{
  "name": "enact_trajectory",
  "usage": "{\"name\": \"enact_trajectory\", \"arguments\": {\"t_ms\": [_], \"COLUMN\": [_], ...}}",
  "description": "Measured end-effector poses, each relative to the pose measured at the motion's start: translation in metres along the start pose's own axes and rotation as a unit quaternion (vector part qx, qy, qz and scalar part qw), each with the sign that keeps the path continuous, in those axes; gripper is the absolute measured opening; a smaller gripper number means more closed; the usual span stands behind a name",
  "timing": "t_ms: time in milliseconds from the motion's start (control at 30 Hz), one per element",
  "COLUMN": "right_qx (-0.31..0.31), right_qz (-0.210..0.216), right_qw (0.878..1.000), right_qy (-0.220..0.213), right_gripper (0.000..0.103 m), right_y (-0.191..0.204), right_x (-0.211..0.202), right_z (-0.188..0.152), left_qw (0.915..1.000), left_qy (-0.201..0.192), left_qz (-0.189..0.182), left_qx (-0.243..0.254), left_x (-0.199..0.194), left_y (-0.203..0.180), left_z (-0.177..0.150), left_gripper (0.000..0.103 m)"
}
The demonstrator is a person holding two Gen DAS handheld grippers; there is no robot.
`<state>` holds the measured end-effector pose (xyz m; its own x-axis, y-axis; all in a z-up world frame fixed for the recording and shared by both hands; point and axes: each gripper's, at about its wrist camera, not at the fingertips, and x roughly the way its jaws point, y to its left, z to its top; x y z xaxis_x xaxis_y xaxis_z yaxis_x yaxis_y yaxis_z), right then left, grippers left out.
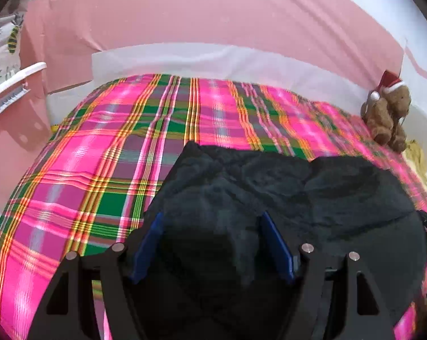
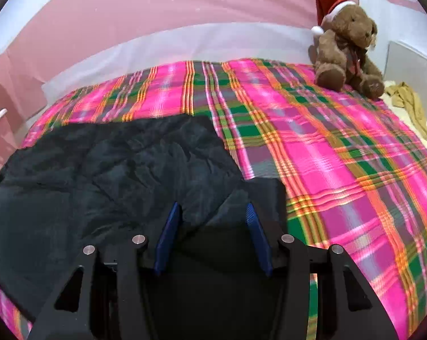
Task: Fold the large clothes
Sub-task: 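Lift both tools off the black jacket bundle and back away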
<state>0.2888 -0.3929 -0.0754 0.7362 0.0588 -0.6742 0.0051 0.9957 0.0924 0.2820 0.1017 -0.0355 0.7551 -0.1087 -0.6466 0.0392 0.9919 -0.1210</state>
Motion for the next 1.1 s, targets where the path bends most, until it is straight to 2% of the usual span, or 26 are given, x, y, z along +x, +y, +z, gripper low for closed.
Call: {"name": "enact_trajectory", "arguments": {"t_ms": [233,433,633,800,1100], "right_qx": [0.005,0.024,0.029,0.034,0.037], "right_qz": [0.019,0.034,0.045,0.059,0.065], "right_qw": [0.999,0.999,0.999,0.997,0.997], "right_qy": [-0.030,-0.019,0.005,0.024,0.035], "right_gripper": [0.049,0.051,0.051,0.051,0.051], "right_y": [0.002,0.003,0.009,0.011,0.014], "right_x": [-0.063,-0.093,-0.108,-0.116,-0.119], "right_z": [-0.014,-0.048,-0.082,-0.105,-0.113], "left_qw": [0.9999,0.9992,0.9984,0.9984,0.9982], "left_qy": [-0.012,0.004,0.018,0.022,0.031], "left_qz": [0.005,0.017,0.025,0.027,0.029], "left_qx": [-0.005,-0.037,-0.048,-0.045,-0.043], "left_x": [-0.055,-0.087,-0.112,-0.128,-0.133], "left_y": [-0.004,-0.008,-0.022,-0.031,-0.040], "left_z": [-0.022,-0.062,-0.095,-0.109,-0.117], "left_gripper": [0.074,0.073,0.073,0.073,0.073]}}
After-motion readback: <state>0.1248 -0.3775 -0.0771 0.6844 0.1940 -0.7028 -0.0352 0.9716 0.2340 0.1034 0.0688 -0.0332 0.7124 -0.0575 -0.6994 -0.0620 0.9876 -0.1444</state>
